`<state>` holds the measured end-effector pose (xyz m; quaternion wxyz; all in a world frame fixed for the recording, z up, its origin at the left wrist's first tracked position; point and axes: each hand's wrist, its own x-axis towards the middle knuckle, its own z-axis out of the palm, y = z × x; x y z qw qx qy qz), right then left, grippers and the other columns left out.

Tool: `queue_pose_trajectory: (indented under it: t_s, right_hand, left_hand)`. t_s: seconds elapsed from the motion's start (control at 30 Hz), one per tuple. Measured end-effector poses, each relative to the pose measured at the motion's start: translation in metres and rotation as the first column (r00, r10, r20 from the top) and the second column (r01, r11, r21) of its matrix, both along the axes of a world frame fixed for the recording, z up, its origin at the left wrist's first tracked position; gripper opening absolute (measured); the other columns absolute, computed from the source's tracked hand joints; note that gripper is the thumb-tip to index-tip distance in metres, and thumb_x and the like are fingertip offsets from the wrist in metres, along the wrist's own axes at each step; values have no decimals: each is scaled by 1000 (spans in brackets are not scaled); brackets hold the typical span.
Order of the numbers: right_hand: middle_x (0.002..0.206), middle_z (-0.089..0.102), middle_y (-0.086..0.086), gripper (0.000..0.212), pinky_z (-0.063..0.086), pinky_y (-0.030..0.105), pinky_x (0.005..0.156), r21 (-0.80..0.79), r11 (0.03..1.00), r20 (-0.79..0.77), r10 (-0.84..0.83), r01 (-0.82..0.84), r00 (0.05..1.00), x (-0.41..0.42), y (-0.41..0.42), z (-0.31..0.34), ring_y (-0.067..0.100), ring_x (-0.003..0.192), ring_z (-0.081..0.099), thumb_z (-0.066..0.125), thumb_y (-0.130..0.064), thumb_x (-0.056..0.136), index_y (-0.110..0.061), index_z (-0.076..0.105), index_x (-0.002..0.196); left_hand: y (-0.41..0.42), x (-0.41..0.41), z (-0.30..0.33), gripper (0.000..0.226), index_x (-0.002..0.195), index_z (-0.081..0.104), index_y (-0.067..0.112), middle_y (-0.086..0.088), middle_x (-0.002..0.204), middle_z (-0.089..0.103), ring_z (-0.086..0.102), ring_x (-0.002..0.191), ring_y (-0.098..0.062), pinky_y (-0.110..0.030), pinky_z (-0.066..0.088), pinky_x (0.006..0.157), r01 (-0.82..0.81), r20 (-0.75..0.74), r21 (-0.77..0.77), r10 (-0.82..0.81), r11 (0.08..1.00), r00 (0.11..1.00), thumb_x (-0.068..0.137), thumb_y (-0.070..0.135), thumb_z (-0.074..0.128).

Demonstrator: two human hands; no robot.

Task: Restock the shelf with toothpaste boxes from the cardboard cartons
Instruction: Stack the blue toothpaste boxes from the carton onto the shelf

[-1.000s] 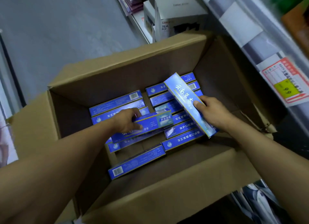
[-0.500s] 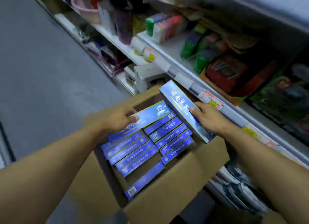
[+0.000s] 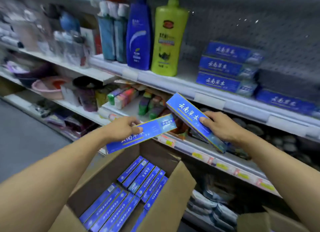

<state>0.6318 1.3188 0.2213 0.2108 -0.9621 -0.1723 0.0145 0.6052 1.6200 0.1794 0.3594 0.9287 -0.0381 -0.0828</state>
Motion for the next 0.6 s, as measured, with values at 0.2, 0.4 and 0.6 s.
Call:
queue_pose_trajectory:
  t_s: [0.2,0.4,0.6]
  right_hand:
    - [80,59,4,26,32,30,64,-20,991,112,-130,133,985,-18,-64,55,18,74,52,44,-27,98,-13,58,81]
    - [106,65,5,25,41,33,80,-14,949,162,-308,314,938,-28,-129,87,23,95,57,46,-29,97,-14,63,109]
    - [106,66,3,22,38,31,76,7,905,257,-412,425,874,-13,-193,108,20,95,58,52,-28,94,-14,63,106]
  left_hand:
    - [-52,20,63,10,98,60,17,8,75,59,53,70,-11,-18,38,62,193,141,93,-205,977,969,92,24,58]
    - [-109,45,107,17,104,60,14,-4,93,69,59,74,-13,-25,45,70,300,173,99,-313,949,934,92,26,57]
    - [-165,81,137,19,104,60,18,2,82,62,54,73,-15,-28,42,69,350,249,190,-390,917,887,90,31,59]
